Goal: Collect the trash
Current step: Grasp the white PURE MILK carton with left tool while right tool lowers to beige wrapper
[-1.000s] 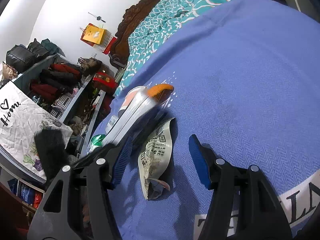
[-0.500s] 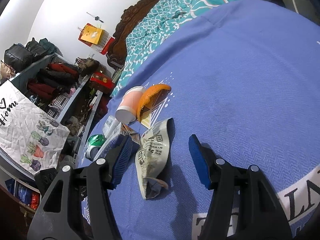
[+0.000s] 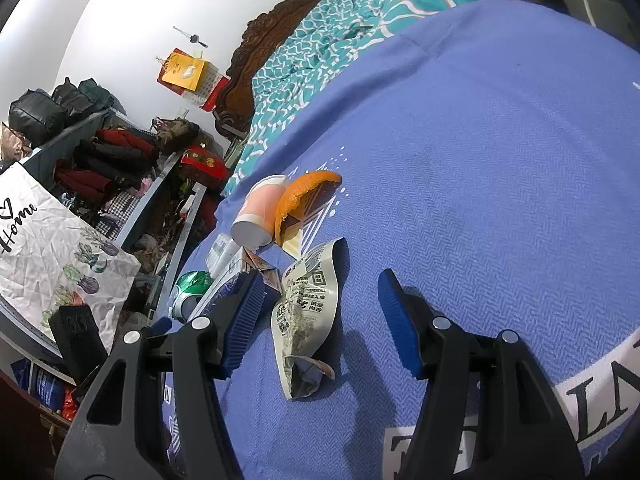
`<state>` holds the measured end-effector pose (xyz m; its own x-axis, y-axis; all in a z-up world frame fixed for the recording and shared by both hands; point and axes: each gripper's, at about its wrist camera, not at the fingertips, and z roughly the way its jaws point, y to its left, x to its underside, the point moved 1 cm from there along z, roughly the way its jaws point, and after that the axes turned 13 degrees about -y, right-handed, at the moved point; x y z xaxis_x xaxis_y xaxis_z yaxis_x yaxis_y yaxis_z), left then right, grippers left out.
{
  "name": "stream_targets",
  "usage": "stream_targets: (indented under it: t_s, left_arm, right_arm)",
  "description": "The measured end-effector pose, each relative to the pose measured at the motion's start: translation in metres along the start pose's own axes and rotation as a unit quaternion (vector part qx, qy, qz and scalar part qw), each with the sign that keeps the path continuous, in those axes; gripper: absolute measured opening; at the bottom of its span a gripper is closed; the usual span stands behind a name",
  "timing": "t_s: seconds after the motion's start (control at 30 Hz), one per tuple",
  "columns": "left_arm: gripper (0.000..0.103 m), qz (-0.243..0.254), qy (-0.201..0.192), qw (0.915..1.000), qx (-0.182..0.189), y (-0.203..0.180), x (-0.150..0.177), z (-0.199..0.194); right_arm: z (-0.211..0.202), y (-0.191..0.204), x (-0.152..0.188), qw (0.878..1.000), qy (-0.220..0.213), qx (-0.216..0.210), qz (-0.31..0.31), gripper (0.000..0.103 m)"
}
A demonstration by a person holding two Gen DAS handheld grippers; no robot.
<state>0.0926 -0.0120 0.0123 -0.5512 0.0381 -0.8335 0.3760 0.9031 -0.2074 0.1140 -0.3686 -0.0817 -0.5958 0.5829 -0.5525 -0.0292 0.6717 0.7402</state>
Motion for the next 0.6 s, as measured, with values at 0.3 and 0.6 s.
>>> stream_targets:
  t_s: [0.3, 0.6]
  left_arm:
    - [0.062, 0.096, 0.082, 0.992, -0.005, -0.039, 0.025, 0.069]
    - [0.055, 0.028, 0.081, 0.9963, -0.004, -0.013, 0.04, 0.047]
  right_arm:
    - [0.0, 0.001, 0.0, 1.0, 0.003, -0.005, -0.002, 0.063]
    - [0.001, 0.004, 0.0, 1.0, 0.005, -0.005, -0.004, 0.063]
